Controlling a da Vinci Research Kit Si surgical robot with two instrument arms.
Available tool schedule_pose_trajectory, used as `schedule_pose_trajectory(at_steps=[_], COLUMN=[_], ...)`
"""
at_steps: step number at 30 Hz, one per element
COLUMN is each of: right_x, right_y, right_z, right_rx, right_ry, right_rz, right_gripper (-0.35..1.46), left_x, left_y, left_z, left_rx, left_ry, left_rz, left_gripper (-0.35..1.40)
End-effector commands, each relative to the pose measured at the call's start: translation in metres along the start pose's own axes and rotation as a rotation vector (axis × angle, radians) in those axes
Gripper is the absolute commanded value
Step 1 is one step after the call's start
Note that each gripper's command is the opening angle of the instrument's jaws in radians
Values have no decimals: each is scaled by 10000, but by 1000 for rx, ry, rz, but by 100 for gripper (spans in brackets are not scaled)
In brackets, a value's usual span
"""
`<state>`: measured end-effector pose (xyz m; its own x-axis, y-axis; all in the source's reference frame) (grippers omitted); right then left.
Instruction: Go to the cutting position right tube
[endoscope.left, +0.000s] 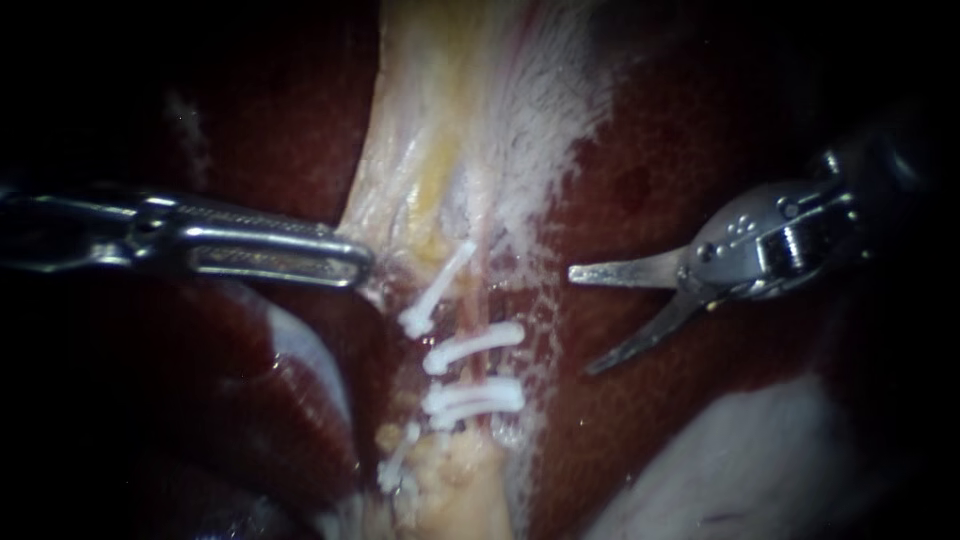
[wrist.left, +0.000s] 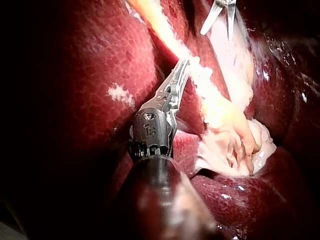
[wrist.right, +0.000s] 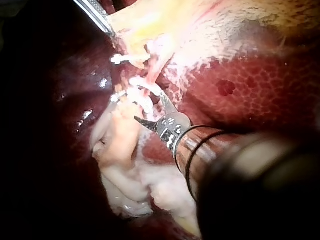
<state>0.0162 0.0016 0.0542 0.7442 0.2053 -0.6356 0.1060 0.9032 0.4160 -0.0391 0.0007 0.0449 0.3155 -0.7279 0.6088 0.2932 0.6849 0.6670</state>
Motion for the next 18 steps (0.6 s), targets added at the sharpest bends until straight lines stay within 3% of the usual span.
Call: schedule_pose_trajectory(at_steps=[1,5,11,18], right_x=[-2,-5,-6,-6], right_y=[-2,-6,-10,-12], right_z=[5,18,32,42], right_rx=[17,84,115,138], right_ry=[-1,-6,-15,-15], right_rz=[4,35,78,140], right_gripper=[138,130,118,96], left_x=[-6,-22,-33,-37], left_y=[-4,-15,-30,-36], left_z=[-7,-22,-30,-32], left_rx=[-2,-4,-4,-4], left_ry=[-12,-31,-41,-44], left_rz=[10,12,23,28], left_gripper=[-35,-35,-35,-35])
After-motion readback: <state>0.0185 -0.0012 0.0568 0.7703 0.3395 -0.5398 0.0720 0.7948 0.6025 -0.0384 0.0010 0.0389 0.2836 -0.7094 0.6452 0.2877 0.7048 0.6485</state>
